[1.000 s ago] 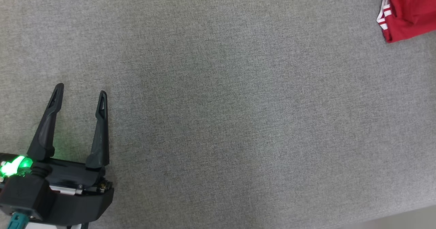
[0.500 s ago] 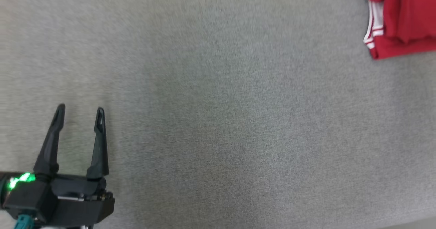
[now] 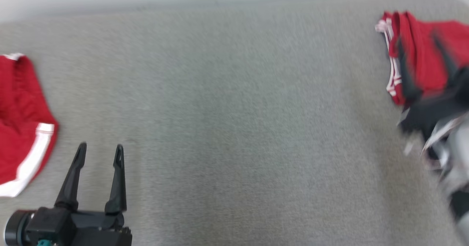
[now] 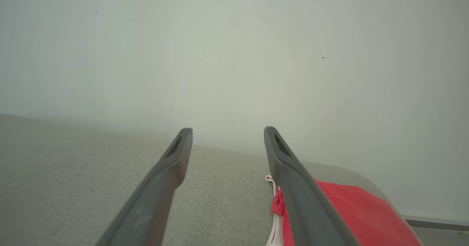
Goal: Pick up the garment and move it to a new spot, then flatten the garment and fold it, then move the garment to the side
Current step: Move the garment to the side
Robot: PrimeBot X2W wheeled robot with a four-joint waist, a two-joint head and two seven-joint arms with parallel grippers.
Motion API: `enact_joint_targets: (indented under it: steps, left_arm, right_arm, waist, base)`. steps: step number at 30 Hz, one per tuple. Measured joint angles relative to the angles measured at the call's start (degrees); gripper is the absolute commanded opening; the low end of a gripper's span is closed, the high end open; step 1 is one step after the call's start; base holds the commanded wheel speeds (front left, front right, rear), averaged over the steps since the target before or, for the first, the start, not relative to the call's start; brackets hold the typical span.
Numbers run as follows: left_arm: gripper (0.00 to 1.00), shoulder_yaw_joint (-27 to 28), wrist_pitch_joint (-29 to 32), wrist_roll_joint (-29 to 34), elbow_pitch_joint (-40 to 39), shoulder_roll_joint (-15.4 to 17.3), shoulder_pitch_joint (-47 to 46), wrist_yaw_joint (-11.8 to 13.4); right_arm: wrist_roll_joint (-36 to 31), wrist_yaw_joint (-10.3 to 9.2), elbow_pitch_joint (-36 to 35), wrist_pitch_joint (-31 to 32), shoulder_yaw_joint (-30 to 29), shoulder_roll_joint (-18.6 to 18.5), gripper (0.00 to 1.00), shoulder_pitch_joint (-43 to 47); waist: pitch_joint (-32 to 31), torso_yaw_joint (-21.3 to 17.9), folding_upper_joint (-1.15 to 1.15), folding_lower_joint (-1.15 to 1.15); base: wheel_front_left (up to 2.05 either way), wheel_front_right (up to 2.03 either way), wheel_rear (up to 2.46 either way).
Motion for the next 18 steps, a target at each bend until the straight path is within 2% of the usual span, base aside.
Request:
enact_joint_targets:
  steps: [8,18]
  left_arm:
    - [1.00,1.29,0.01,-0.57,2.35,-0.30,3.09,-0.01]
    - [1.00,1.98,0.01,-0.93,4.85,-0.93,4.94,-0.07]
  right_arm:
    - [-0.67,0.00,-7.88,-0.01,-4.19,5.68,1.00,16.25]
    - [-1.70,0.00,-17.92,-0.01,-9.58,12.06,1.00,30.96]
  waist:
    - [-6.38,3.07,0.00,0.00]
    - [-11.75,5.61,0.00,0.00]
  base:
    - [0.00,0.00,0.00]
    - [0.00,0.00,0.00]
